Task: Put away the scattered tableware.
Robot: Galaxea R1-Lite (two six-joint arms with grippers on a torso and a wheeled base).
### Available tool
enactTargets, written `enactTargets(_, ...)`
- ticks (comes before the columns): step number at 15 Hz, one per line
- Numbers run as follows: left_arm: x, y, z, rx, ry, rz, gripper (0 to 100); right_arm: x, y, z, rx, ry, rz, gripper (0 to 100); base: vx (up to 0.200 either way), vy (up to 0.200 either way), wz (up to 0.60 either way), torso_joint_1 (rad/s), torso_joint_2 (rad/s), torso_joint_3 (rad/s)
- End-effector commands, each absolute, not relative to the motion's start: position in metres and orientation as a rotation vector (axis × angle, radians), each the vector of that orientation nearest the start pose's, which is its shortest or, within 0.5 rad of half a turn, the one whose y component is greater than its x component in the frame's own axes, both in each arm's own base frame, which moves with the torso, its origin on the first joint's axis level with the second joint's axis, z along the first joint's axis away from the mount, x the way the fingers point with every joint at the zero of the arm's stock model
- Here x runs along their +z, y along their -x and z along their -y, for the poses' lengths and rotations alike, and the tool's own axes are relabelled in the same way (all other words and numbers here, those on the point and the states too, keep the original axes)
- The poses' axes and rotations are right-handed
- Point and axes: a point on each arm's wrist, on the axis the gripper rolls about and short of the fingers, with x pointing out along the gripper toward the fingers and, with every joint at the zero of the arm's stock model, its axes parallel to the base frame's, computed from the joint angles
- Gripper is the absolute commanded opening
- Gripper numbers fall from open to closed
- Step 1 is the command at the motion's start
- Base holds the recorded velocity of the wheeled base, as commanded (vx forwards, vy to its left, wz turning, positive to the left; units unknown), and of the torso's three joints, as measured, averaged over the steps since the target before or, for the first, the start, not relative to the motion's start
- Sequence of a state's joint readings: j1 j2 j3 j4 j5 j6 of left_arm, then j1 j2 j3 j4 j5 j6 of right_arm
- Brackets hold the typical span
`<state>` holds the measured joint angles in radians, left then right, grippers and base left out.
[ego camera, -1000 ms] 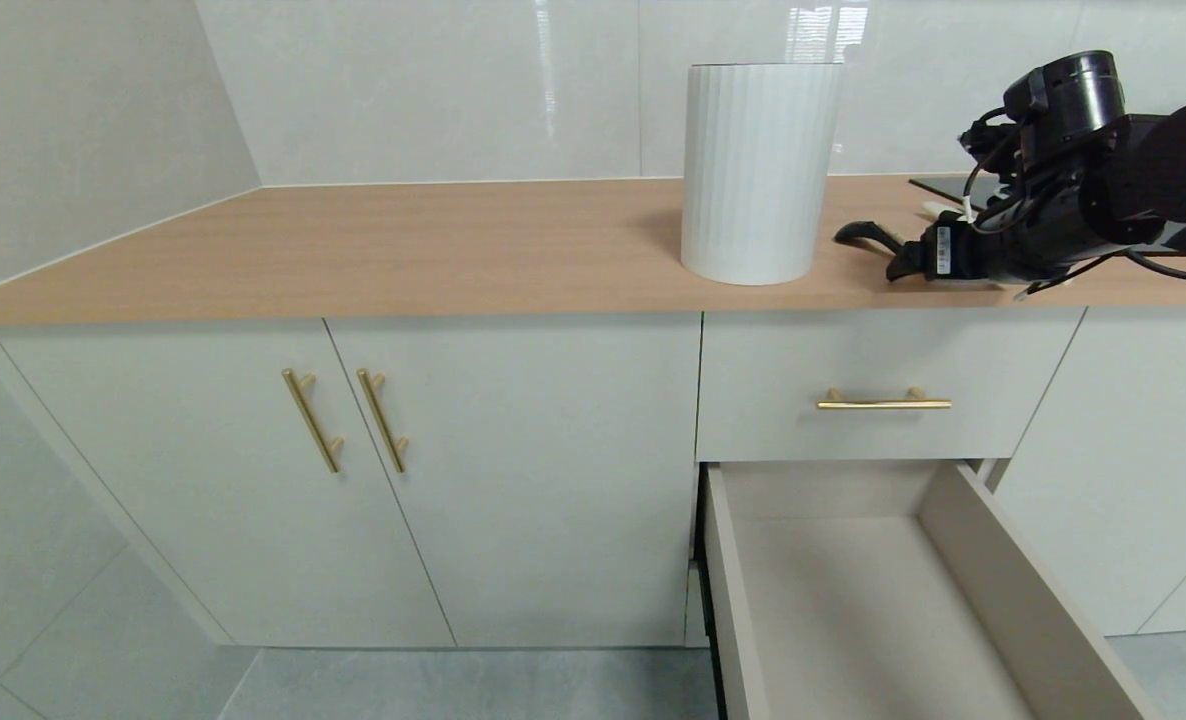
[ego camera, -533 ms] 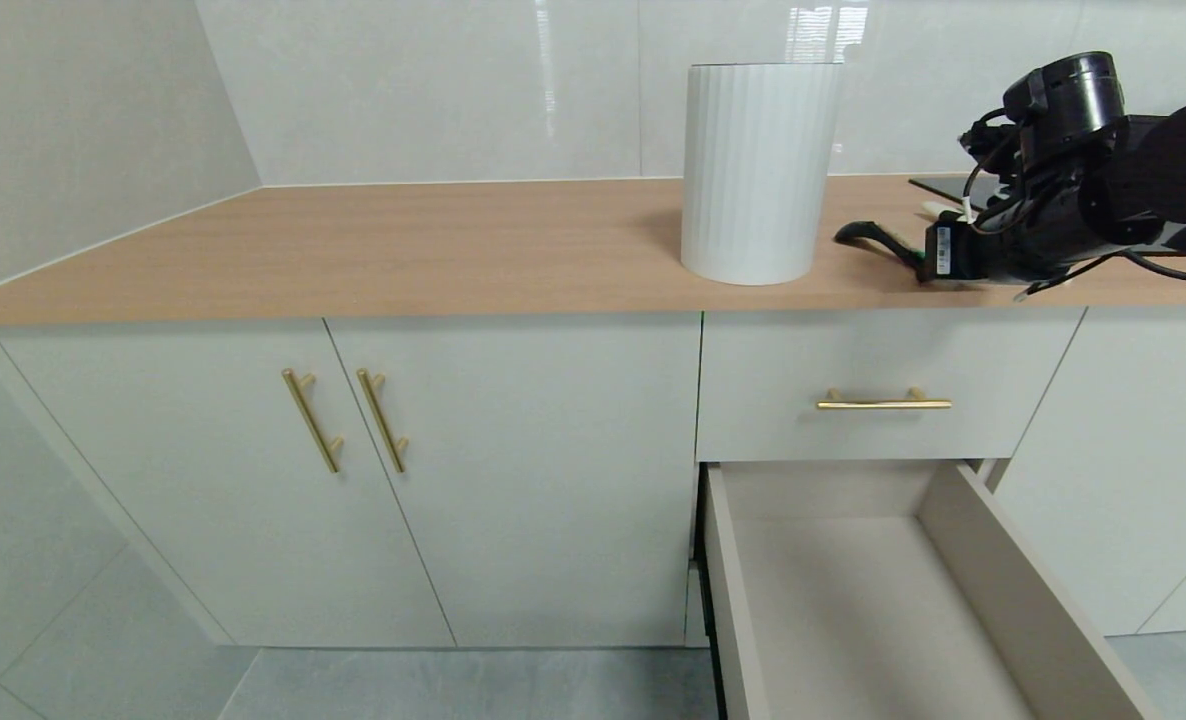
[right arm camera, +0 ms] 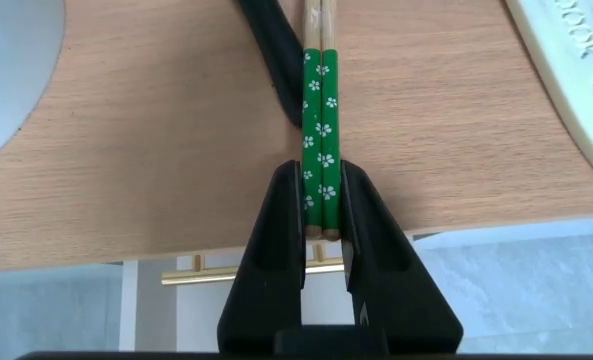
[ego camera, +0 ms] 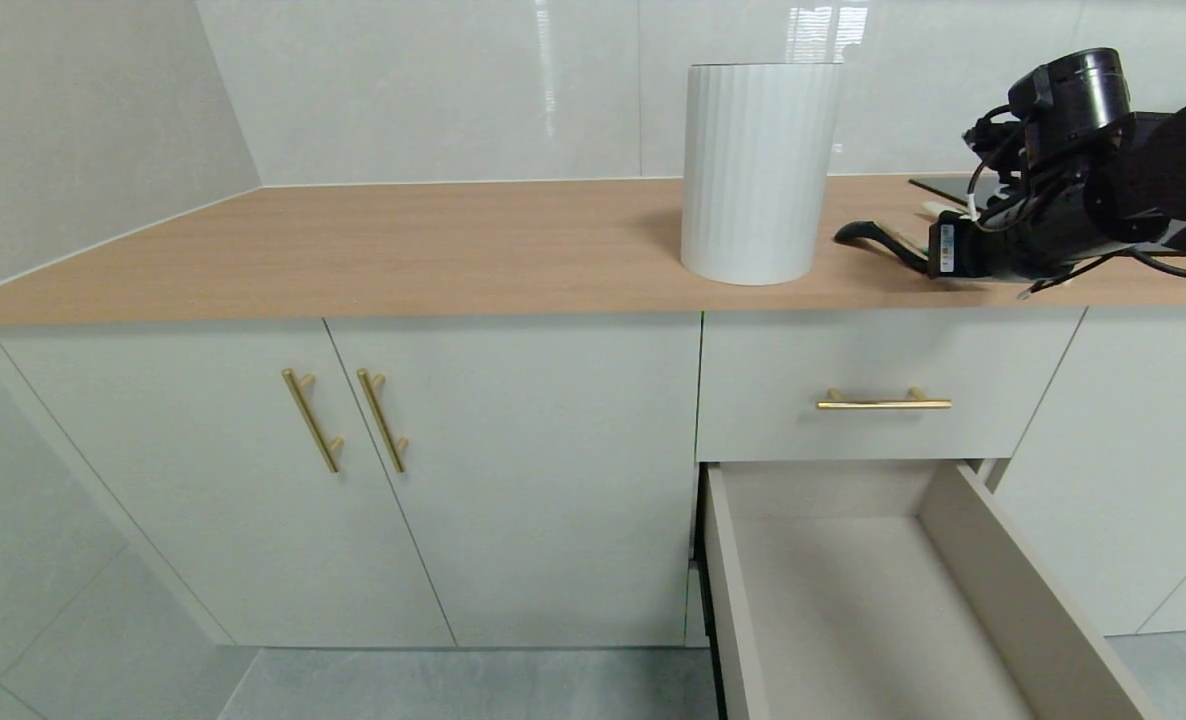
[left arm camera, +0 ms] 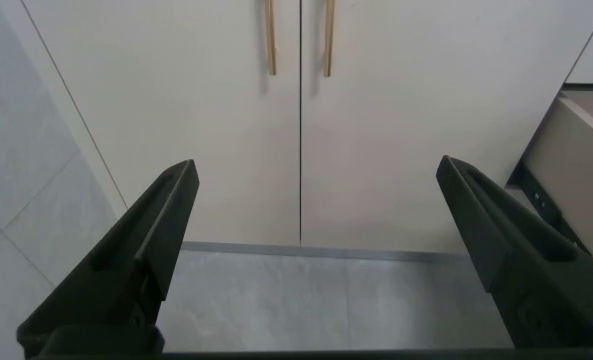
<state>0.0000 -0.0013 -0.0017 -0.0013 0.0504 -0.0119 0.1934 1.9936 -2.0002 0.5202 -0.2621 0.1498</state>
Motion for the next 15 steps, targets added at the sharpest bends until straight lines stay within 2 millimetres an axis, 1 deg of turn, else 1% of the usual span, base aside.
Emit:
enactTargets(1, 0.076, 0.023, -0.001, 0.051, 0.012, 0.003, 100, 0.305, -0.377, -0.068, -0.105, -0.039, -0.478, 0, 0.0, 0.0, 0.0, 0.0, 0.0, 0.0)
enactTargets(3, 0.076, 0.023, -0.001, 0.051, 0.012, 0.003, 100, 0.314, -0.371, -0.066, -0.11, -0.074, -0.446, 0, 0.0, 0.0, 0.0, 0.0, 0.0, 0.0)
enactTargets(6, 0.076, 0.023, -0.001, 0.051, 0.012, 0.002, 100, 0.344, -0.345, -0.06, -0.108, -0.118, -0.356, 0, 0.0, 0.0, 0.0, 0.0, 0.0, 0.0)
enactTargets(8, 0.076, 0.023, -0.001, 0.051, 0.012, 0.003, 100, 0.367, -0.321, -0.056, -0.1, -0.133, -0.294, 0, 0.0, 0.0, 0.0, 0.0, 0.0, 0.0)
enactTargets(9, 0.076, 0.023, -0.001, 0.051, 0.012, 0.003, 100, 0.379, -0.291, -0.052, -0.082, -0.141, -0.272, 0, 0.0, 0.0, 0.0, 0.0, 0.0, 0.0)
enactTargets(10, 0.076, 0.023, -0.001, 0.051, 0.012, 0.003, 100, 0.381, -0.266, -0.048, -0.074, -0.141, -0.274, 0, 0.0, 0.0, 0.0, 0.0, 0.0, 0.0)
enactTargets(11, 0.076, 0.023, -0.001, 0.051, 0.012, 0.003, 100, 0.38, -0.263, -0.047, -0.072, -0.141, -0.277, 0, 0.0, 0.0, 0.0, 0.0, 0.0, 0.0)
enactTargets(12, 0.076, 0.023, -0.001, 0.051, 0.012, 0.003, 100, 0.369, -0.217, -0.041, 0.02, -0.148, -0.321, 0, 0.0, 0.0, 0.0, 0.0, 0.0, 0.0)
enactTargets(13, 0.076, 0.023, -0.001, 0.051, 0.012, 0.003, 100, 0.363, -0.194, -0.037, 0.088, -0.159, -0.335, 0, 0.0, 0.0, 0.0, 0.0, 0.0, 0.0)
enactTargets(15, 0.076, 0.023, -0.001, 0.051, 0.012, 0.003, 100, 0.353, -0.161, -0.033, 0.19, -0.173, -0.334, 0, 0.0, 0.0, 0.0, 0.0, 0.0, 0.0)
